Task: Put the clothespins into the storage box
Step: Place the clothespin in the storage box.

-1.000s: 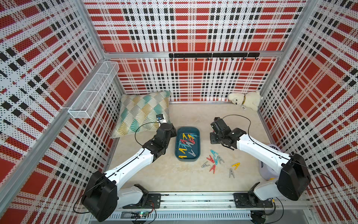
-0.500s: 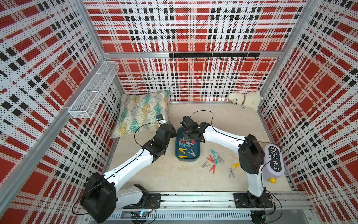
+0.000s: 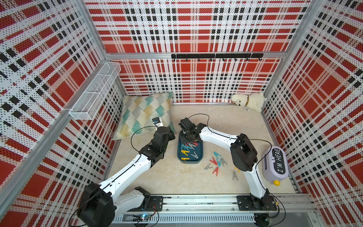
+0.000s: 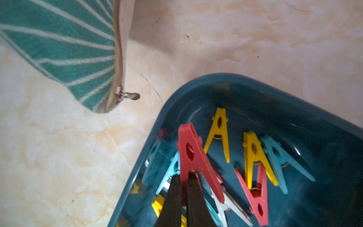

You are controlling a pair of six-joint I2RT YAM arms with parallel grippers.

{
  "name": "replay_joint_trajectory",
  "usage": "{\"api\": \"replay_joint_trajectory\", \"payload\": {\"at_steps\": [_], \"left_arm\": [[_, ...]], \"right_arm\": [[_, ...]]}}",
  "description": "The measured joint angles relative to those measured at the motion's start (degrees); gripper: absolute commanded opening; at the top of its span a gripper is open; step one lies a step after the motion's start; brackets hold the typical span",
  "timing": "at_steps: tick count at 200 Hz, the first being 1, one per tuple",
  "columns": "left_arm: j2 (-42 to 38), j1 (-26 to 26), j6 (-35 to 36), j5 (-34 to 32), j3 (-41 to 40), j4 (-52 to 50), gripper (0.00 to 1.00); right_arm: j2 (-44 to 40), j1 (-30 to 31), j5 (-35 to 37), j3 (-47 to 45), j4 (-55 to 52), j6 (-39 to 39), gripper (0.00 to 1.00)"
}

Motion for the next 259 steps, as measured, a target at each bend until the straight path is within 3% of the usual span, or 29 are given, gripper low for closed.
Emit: {"api": "replay_joint_trajectory", "payload": {"at_steps": [182, 259], "left_arm": [[-0.6, 0.0, 0.0, 0.0, 0.0, -0.3, 0.3], [-1.6, -0.2, -0.2, -1.1, 0.0, -0.6, 0.3]], "right_arm": [[5.2, -4.3, -16.7, -3.4, 12.2, 7.7, 0.06], [5.4, -4.9, -11.8, -2.3, 9.3, 9.0, 0.06]]}}
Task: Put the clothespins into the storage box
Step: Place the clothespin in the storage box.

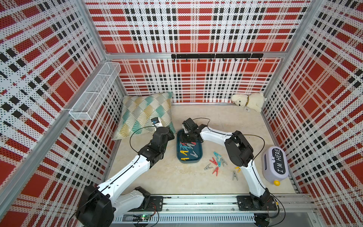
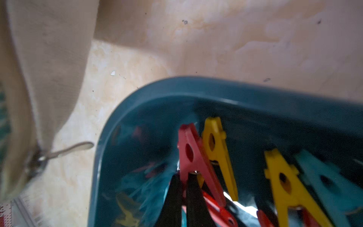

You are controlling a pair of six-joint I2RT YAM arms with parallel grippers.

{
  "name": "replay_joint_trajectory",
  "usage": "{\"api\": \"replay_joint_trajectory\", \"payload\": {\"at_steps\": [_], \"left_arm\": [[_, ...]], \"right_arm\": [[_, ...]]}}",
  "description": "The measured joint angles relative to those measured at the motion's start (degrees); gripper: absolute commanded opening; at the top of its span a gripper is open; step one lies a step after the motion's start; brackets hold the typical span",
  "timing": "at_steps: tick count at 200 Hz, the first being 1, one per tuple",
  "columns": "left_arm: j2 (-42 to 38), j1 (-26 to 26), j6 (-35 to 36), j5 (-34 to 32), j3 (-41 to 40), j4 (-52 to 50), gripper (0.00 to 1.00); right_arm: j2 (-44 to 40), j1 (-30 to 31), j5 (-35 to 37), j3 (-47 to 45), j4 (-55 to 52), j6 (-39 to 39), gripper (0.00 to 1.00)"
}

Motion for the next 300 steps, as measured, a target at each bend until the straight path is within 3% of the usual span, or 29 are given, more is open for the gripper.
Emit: {"api": "replay_joint_trajectory", "payload": {"at_steps": [109, 300], "left_arm": [[-1.1, 0.0, 0.0, -0.7, 0.0, -0.7, 0.3], [-1.0, -0.2, 0.0, -1.5, 0.0, -1.7, 0.3]], "right_arm": [[-1.9, 0.5, 7.7, -0.1, -5.2, -1.5, 0.07], [1.8, 0.3, 3.2, 5.5, -5.9, -2.0, 0.08]]}}
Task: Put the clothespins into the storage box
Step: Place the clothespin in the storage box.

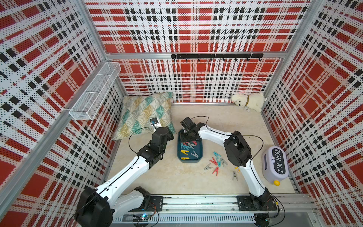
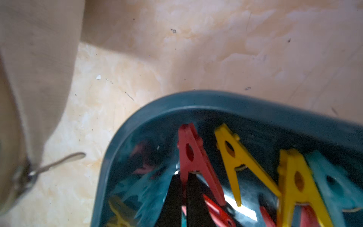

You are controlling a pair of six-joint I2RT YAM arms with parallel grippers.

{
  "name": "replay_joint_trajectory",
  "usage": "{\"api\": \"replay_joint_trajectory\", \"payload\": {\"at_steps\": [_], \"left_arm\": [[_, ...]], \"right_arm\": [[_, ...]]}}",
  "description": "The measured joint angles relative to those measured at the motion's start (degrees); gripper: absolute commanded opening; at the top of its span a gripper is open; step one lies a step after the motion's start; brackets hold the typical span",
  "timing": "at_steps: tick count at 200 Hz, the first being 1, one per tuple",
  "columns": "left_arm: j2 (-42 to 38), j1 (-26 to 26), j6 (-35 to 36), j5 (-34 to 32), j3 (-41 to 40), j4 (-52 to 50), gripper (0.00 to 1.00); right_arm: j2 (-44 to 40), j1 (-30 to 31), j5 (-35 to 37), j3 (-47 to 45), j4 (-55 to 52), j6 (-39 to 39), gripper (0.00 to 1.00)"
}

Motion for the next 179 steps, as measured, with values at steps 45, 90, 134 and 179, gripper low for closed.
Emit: {"api": "replay_joint_trajectory", "payload": {"at_steps": [45, 90, 134, 179], "left_arm": [[-0.1, 0.0, 0.0, 0.0, 0.0, -0.7, 0.3], [-0.2, 0.0, 0.0, 0.0, 0.0, -1.1, 0.3], [-0.2, -0.2, 0.0, -0.1, 0.0, -1.2, 0.3], [-0.2, -0.5, 0.0, -0.3, 0.0, -1.2, 0.3]], "right_arm": [[0.8, -0.9, -0.2, 0.0, 0.1, 0.0, 0.09], [1.4, -1.0, -0.3, 0.0, 0.2, -0.2, 0.19], [1.3, -1.0, -0.5, 0.0, 0.6, -0.2, 0.28], [-2.4, -1.0, -0.4, -2.7, 0.6, -0.2, 0.28]]}}
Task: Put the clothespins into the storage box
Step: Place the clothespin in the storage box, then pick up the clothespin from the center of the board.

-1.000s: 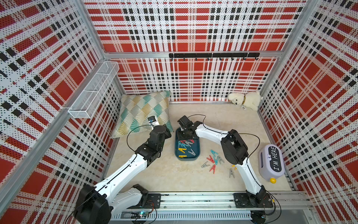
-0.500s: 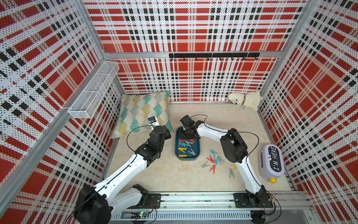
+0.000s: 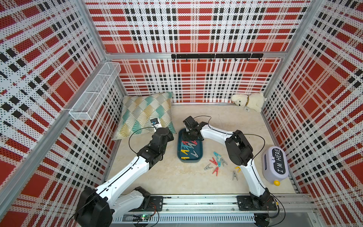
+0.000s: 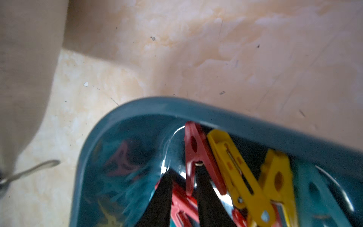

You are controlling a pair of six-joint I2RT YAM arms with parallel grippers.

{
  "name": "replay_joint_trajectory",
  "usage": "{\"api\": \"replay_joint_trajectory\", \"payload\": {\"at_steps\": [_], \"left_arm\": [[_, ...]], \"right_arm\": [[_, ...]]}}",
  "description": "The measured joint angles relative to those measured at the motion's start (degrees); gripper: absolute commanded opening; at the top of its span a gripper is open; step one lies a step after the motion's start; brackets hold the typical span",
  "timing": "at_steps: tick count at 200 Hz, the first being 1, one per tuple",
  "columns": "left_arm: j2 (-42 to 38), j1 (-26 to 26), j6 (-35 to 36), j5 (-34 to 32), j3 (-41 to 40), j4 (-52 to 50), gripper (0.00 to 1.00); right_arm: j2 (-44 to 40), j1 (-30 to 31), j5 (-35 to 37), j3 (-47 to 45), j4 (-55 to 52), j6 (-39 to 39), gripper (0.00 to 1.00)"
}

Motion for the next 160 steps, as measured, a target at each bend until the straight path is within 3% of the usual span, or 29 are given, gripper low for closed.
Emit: {"api": "replay_joint_trajectory", "payload": {"at_steps": [68, 92, 121, 160], "left_arm": [[1.0, -0.6, 0.0, 0.1, 0.1, 0.2, 0.3], [2.5, -1.1, 0.0, 0.2, 0.3, 0.6, 0.3], [4.3, -1.6, 0.0, 0.5, 0.9, 1.5, 0.3], [4.6, -1.9, 0.0, 0.5, 0.9, 1.9, 0.3]], "right_arm": [[-14.6, -0.8, 1.9, -9.4, 0.0, -1.1, 0.29], [-18.9, -2.8, 2.3, -15.3, 0.0, -1.6, 0.24], [-18.5, -4.9, 2.9, -15.6, -0.5, -3.9, 0.22], [-11.6, -3.6, 3.9, -6.4, -1.3, -5.9, 0.24]]}}
